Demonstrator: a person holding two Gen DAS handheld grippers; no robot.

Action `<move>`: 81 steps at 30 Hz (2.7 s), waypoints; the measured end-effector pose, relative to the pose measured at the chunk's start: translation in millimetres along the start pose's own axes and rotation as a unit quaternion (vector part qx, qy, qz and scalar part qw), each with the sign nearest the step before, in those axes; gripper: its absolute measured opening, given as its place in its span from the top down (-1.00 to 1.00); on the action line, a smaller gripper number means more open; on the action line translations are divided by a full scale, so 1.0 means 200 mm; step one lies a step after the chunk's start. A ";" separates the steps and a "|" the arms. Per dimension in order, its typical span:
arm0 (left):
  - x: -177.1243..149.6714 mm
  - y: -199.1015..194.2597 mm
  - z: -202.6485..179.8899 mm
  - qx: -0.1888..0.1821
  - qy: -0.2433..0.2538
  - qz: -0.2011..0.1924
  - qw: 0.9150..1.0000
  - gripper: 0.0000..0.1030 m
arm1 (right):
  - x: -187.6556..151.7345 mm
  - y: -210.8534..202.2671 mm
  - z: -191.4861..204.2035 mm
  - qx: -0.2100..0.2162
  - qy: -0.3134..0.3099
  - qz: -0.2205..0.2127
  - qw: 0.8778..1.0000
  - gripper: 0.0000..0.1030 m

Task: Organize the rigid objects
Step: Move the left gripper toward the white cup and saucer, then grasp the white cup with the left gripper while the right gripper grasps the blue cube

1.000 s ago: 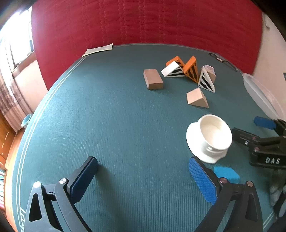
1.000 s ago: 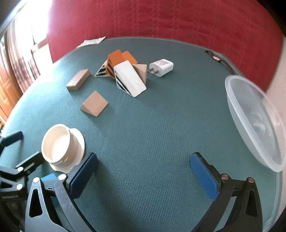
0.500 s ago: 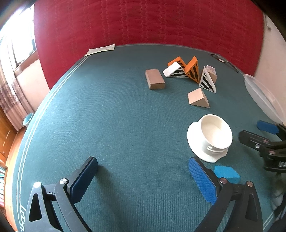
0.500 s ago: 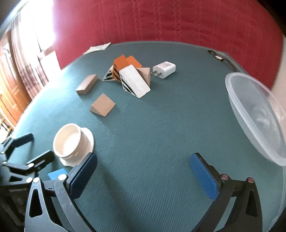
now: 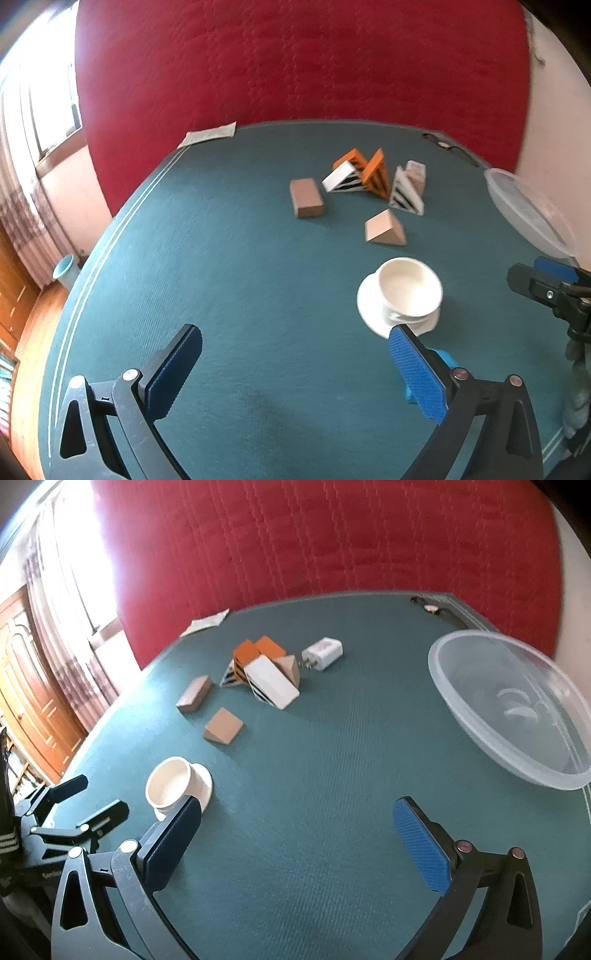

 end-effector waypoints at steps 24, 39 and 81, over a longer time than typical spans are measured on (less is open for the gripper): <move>0.15 0.12 -0.26 -0.015 0.020 0.020 0.999 -0.99 | 0.06 -0.12 -0.07 0.009 0.019 -0.028 0.999 -1.00; 0.14 0.18 -0.20 -0.025 0.004 0.033 0.999 -0.04 | 0.03 -0.13 -0.03 0.013 0.000 -0.027 1.000 -1.00; 0.25 -0.08 0.17 0.065 -0.064 -0.030 0.995 -0.04 | -0.37 0.08 0.58 -0.011 -0.168 0.057 0.984 0.12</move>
Point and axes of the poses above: each gripper's, at about its wrist camera, not at the fingertips, and y roughly the way its jaws point, z to its left, x to its top, the point moved 1 cm from there along y, roughly the way its jaws point, and after that the axes turned 8 degrees about y, right-handed, at the moved point
